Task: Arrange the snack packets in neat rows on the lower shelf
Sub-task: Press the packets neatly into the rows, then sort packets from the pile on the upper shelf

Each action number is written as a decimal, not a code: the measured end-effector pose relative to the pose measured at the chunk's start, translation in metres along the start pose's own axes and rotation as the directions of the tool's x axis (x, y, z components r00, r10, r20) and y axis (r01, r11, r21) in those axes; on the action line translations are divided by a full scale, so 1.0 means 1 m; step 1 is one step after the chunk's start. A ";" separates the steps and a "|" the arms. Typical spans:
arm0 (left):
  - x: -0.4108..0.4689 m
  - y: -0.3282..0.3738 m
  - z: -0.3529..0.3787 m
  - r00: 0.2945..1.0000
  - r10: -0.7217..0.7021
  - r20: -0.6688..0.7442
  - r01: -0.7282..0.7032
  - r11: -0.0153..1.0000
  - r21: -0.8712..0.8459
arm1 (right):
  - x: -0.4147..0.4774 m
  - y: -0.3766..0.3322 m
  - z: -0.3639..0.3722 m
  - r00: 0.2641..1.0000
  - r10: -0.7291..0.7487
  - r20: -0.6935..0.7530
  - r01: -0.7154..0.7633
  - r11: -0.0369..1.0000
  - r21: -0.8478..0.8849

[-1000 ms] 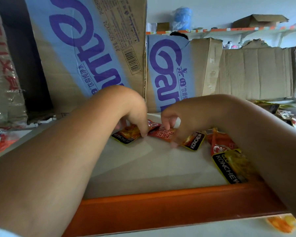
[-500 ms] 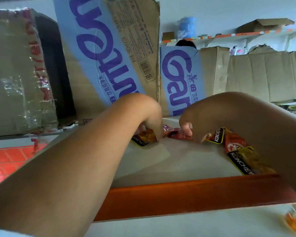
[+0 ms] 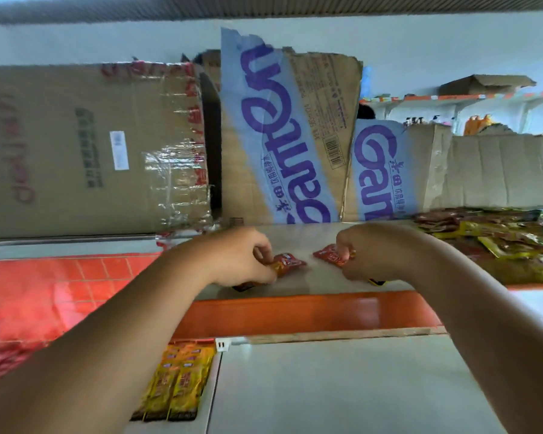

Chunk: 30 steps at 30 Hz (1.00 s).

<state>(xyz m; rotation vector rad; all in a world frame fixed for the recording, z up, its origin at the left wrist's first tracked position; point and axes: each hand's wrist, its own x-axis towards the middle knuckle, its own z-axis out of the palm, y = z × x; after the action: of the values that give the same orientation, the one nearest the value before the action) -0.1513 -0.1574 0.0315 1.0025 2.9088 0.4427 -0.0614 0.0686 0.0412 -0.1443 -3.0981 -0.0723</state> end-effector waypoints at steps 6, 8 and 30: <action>-0.085 -0.096 -0.014 0.978 -0.068 -0.199 0.028 0.980 -0.197 | -0.007 -0.113 -0.001 0.996 -0.057 -0.072 0.064 0.992 0.105; -0.118 -0.131 -0.018 0.945 -0.126 -0.302 0.038 0.959 -0.280 | -0.001 -0.155 -0.002 0.995 -0.062 -0.084 0.075 0.984 0.163; -0.286 -0.394 0.026 0.705 -0.513 -0.489 0.382 0.856 -0.348 | 0.063 -0.486 0.115 0.923 -0.291 -0.250 0.384 0.694 0.610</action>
<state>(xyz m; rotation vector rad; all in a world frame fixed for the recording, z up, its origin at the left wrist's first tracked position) -0.1573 -0.6211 -0.1202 0.0829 3.3259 1.1708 -0.1734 -0.4033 -0.0927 0.4419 -2.7592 0.9388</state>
